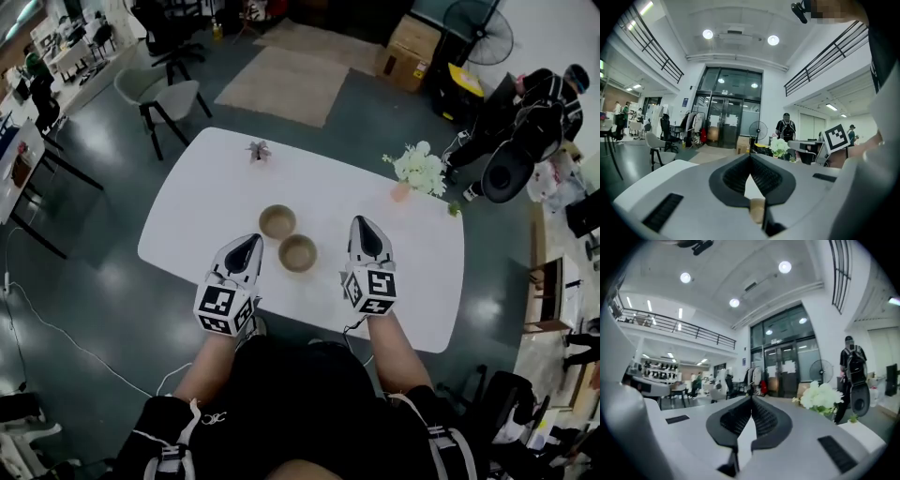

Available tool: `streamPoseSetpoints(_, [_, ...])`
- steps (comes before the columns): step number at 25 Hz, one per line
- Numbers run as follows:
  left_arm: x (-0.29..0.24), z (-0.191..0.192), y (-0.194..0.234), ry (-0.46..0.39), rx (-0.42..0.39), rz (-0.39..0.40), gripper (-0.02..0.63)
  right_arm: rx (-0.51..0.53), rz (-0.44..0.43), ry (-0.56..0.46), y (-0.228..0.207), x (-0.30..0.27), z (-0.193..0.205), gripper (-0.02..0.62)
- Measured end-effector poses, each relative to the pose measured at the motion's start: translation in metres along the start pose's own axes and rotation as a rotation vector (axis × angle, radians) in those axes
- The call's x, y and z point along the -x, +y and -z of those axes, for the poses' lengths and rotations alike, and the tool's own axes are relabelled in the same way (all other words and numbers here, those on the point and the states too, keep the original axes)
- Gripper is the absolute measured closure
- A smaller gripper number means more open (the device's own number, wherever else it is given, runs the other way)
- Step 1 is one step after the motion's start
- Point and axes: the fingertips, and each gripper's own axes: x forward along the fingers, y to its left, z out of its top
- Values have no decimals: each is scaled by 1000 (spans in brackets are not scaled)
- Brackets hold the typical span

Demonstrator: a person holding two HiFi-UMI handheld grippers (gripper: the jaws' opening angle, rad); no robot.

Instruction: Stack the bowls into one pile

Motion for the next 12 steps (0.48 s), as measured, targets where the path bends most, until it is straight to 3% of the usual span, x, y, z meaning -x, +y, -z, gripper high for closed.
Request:
streamPoseSetpoints(4, [-20, -10, -23, -6, -10, 47, 594, 5, 124, -64, -34, 25, -27, 580])
streamPoseSetpoints(12, [-51, -20, -67, -6, -46, 88, 594, 17, 172, -67, -77, 51, -24, 580])
